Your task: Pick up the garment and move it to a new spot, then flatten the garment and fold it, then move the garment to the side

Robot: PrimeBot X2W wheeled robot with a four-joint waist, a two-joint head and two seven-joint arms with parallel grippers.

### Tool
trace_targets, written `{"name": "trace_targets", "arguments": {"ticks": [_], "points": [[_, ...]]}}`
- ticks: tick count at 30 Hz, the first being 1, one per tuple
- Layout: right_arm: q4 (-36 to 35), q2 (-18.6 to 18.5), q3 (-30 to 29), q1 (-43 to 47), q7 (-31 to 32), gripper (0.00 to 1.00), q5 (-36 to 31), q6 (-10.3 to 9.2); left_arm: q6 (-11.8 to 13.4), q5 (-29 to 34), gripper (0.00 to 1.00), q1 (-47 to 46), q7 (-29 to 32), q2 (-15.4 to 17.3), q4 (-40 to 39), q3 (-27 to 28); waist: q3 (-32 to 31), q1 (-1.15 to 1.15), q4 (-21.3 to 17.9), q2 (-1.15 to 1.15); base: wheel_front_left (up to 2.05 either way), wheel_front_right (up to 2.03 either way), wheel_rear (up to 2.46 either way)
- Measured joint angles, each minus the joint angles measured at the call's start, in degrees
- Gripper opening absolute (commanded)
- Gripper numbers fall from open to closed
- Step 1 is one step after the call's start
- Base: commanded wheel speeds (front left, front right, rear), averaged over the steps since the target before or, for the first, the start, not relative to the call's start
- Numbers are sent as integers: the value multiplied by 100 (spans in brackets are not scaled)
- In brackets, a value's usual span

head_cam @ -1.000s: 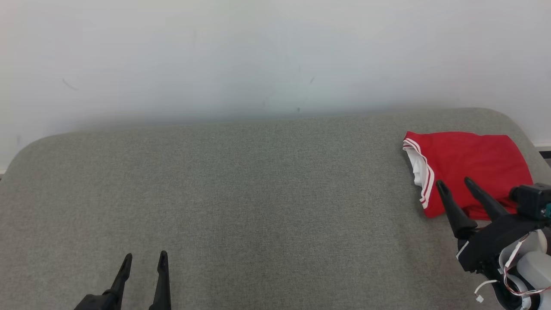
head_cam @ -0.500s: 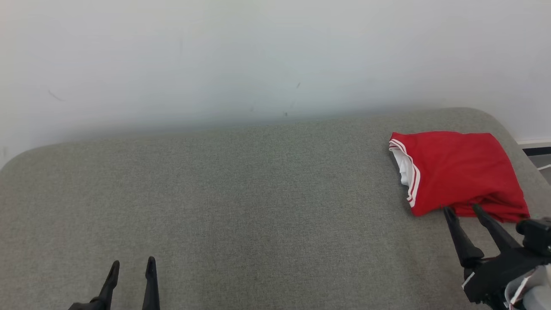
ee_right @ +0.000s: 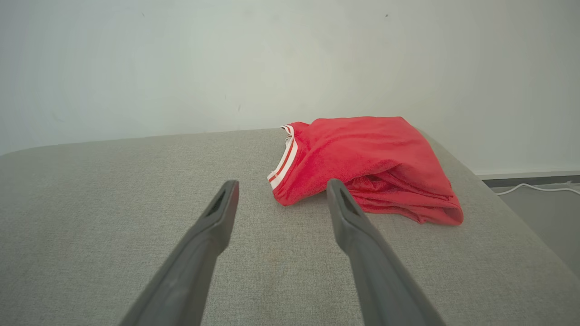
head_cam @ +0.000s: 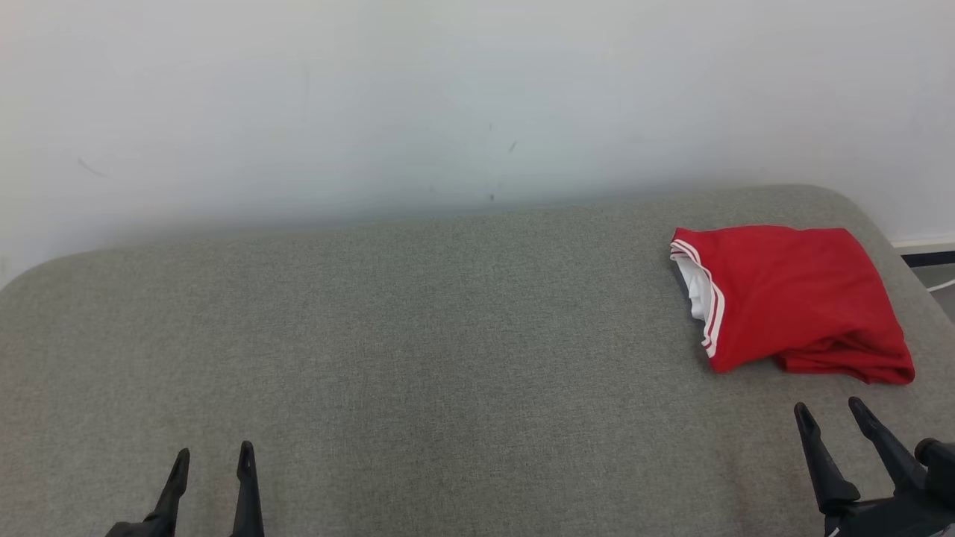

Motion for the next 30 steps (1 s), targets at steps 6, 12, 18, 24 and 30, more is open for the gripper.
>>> {"name": "trace_targets", "arguments": {"ticks": [6, 12, 18, 24, 30], "points": [[-247, 157, -259, 154, -12, 100, -427, 0, 0, 134, 100, 0, 71, 4, -31, -11, 5, 0, 18, 0, 0, 0, 0], [-430, 249, -480, 252, -15, 100, -766, 0, 0, 203, 100, -3, 155, 5, -87, -16, -5, 0, 41, 0, 0, 0, 0], [-548, 374, -623, 409, -15, 100, -962, 0, 0, 308, 100, -3, 201, -1, -135, -10, -29, 0, 85, 0, 0, 0, 0], [-653, 458, -781, 515, -14, 100, -1160, 0, 0, 348, 100, 3, 264, -32, -186, 0, -43, 0, 131, 0, 0, 0, 0], [-808, 560, -886, 584, 38, 100, -1293, 0, 0, 379, 100, 46, 303, -64, -256, 19, -46, 0, 164, 0, 0, 0, 0]]}}
